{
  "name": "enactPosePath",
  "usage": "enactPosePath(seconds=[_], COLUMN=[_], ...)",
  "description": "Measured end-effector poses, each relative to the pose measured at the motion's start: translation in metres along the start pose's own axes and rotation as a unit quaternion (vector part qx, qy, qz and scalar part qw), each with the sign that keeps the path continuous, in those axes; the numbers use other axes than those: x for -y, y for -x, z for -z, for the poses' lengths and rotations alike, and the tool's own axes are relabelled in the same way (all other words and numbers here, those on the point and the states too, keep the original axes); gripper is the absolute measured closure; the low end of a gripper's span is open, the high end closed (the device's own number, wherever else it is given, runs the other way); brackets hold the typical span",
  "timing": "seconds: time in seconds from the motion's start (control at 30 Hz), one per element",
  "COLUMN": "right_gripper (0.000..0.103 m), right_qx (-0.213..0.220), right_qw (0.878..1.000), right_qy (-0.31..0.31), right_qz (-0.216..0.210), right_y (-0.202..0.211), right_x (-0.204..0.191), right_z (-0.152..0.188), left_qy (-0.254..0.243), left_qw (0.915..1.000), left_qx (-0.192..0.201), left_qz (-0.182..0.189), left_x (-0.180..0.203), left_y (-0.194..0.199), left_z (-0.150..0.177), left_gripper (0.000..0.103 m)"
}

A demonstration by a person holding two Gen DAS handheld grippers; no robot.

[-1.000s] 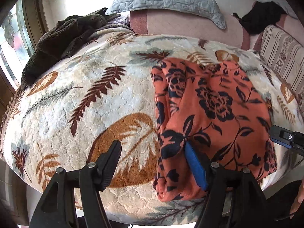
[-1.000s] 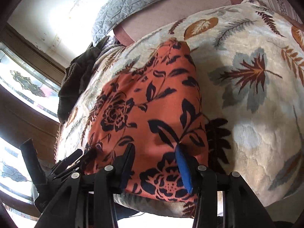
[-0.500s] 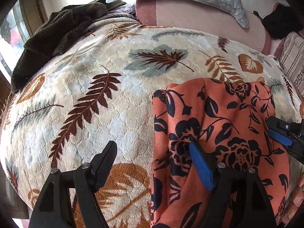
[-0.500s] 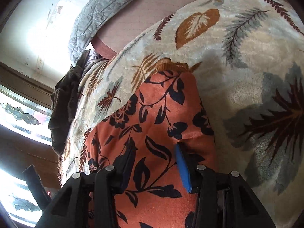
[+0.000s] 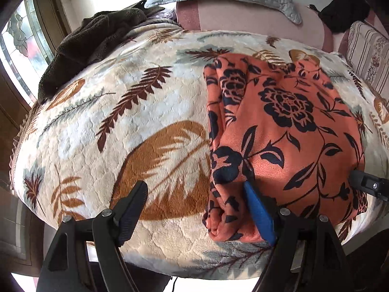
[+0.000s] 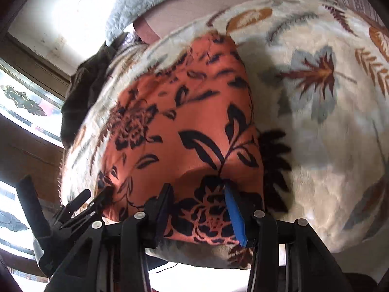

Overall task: Fold small clothes
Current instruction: 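Release the folded dress and pull both grippers back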

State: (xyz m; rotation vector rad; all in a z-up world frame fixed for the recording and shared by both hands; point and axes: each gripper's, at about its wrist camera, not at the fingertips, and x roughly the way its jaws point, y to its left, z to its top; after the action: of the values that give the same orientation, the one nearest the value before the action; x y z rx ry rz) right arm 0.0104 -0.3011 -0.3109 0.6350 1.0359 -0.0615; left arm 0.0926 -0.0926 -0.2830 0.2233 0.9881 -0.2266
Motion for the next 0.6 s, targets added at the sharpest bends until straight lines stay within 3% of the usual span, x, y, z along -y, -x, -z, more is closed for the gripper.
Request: enactPosePath(seconds=[0.07, 0.13, 0.27, 0.43, 0.5, 0.6], right_gripper=[0.055, 0.055, 0.053, 0.041, 0.037, 0.036], right_qx=[0.009, 0.025, 0.11, 0.221, 0.253, 0.293], right_qw=[1.0, 1.0, 0.993, 0.97, 0.96, 0.946], right_qy=[0.008, 0.009, 0.04, 0.088, 0.104, 0.127], right_qz=[0.011, 0.003, 0.018, 0.04, 0.05, 0.062], right_y=[0.013, 0.036, 0.108, 0.203, 0.233, 0.271], right_x=[-0.007, -0.015, -0.04, -0.081, -0.095, -0.115], right_z=[-0.001, -0.003, -0.003, 0.008, 0.016, 0.034], left_qy=[-0.004, -0.009, 0.006, 0.025, 0.034, 0.048], left_qw=[0.9999, 0.9984, 0.9895, 0.9746, 0.9699, 0.9606], left_qx=[0.012, 0.054, 0.142, 0.22, 0.239, 0.271], left_qz=[-0.003, -0.012, -0.025, -0.034, -0.032, -0.039], left_x=[0.0, -0.001, -0.01, -0.021, -0.026, -0.03], left_y=[0.018, 0.05, 0.125, 0.206, 0.232, 0.272], left_z=[-0.006, -0.014, -0.029, -0.036, -0.036, -0.03], left_gripper=[0.022, 0.022, 0.022, 0.016, 0.008, 0.007])
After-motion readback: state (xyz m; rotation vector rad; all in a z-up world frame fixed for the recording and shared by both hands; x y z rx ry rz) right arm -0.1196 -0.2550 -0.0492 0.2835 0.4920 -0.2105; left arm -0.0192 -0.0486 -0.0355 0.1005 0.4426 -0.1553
